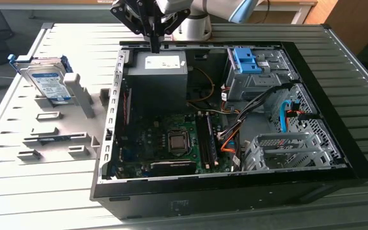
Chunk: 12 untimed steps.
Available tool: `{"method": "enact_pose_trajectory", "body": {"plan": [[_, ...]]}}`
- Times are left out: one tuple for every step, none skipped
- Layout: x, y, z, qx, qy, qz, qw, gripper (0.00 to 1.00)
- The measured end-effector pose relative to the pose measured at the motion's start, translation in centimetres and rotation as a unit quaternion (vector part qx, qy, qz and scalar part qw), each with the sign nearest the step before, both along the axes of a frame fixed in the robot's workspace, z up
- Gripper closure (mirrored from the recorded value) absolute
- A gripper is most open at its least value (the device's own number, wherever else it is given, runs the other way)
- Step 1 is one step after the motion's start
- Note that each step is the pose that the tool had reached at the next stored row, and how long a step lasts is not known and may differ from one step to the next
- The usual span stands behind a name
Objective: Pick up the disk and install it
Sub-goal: 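Reach for the disk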
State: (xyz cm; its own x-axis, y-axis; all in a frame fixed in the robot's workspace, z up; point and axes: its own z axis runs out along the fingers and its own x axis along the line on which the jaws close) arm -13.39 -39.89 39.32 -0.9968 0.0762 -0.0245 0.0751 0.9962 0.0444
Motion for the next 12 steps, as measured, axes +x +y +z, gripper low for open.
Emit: {"method": "enact_pose_trajectory", "body": {"plan": [[-0.05, 0.00, 0.00, 0.0000, 0.0000, 0.000, 1.0000, 0.89], [-0.09, 0.00, 0.00, 0.0000, 0.0000, 0.000, 1.0000, 0.89], [-0.14, 0.00, 0.00, 0.0000, 0.0000, 0.000, 1.0000, 0.89], [-0.19, 0.00, 0.00, 0.0000, 0.0000, 0.000, 1.0000, 0.89], [-0.25, 0.00, 0.00, 0.0000, 0.0000, 0.000, 1.0000, 0.89], [-0.31, 0.00, 0.00, 0.0000, 0.0000, 0.000, 1.0000, 0.89], [-0.37, 0.01, 0.00, 0.0000, 0.0000, 0.000, 1.0000, 0.89], [-0.43, 0.01, 0.00, 0.0000, 0.0000, 0.000, 1.0000, 0.89], [-0.49, 0.01, 0.00, 0.0000, 0.0000, 0.000, 1.0000, 0.89], [-0.55, 0.01, 0.00, 0.0000, 0.0000, 0.000, 1.0000, 0.89], [-0.60, 0.02, 0.00, 0.0000, 0.0000, 0.000, 1.0000, 0.89], [-0.67, 0.04, 0.00, 0.0000, 0.0000, 0.000, 1.0000, 0.89]]}}
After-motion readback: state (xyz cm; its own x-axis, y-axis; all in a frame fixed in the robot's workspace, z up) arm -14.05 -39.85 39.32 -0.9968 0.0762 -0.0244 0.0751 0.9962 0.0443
